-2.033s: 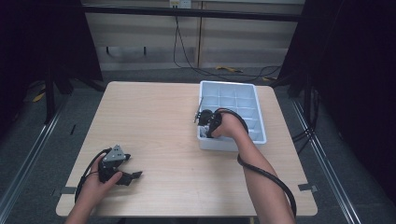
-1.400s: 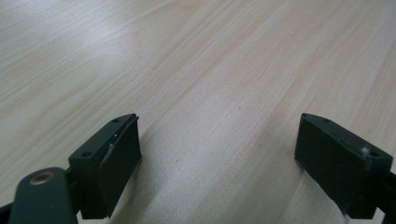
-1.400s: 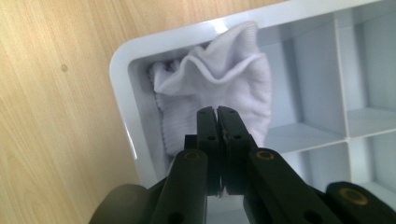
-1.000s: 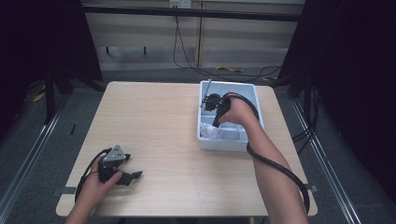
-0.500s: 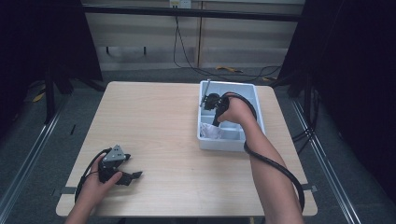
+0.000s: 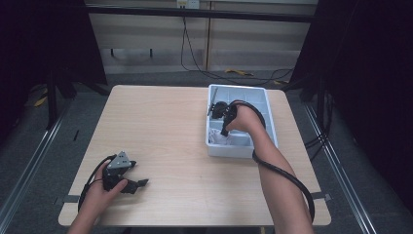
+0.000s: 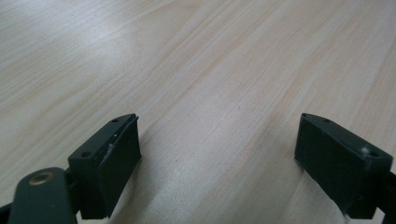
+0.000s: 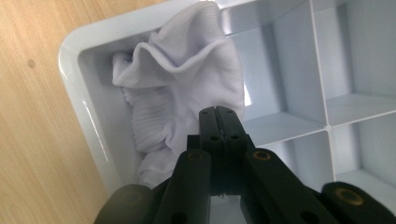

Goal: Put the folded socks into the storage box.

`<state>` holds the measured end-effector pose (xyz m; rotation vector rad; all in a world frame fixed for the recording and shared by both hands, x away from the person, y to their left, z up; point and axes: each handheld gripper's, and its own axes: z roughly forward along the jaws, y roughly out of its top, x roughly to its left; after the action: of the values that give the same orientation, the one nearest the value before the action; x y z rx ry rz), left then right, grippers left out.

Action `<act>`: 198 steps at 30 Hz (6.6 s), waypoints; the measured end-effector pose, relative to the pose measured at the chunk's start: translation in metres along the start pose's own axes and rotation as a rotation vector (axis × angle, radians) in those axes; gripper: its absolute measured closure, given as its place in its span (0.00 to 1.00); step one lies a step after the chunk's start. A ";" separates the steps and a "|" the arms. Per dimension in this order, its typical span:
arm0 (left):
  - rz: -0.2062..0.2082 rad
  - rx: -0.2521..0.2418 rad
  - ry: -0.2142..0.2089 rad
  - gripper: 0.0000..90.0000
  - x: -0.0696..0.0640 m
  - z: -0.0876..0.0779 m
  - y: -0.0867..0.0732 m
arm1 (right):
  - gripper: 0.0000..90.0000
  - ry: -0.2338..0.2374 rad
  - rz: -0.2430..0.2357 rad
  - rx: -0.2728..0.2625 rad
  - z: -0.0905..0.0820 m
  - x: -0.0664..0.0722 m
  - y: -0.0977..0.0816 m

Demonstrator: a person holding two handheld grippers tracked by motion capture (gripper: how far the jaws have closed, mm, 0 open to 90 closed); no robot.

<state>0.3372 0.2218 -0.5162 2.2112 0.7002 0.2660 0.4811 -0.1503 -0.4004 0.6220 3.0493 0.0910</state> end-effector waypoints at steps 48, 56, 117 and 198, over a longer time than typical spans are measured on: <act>0.005 0.001 -0.004 0.15 0.000 0.000 0.000 | 1.00 0.056 0.043 -0.023 0.050 0.007 0.005; 0.003 -0.001 -0.006 0.15 0.000 0.000 0.000 | 1.00 0.044 0.028 -0.026 0.047 0.008 0.004; -0.001 -0.004 0.000 0.15 -0.001 0.000 0.000 | 0.36 -0.002 0.154 -0.167 -0.034 0.033 -0.026; 0.002 0.005 0.001 0.15 -0.001 0.000 0.000 | 0.27 0.017 0.150 -0.252 0.011 0.111 -0.146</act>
<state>0.3364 0.2215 -0.5161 2.2166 0.6997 0.2669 0.3228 -0.2406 -0.4220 0.8293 2.9322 0.4765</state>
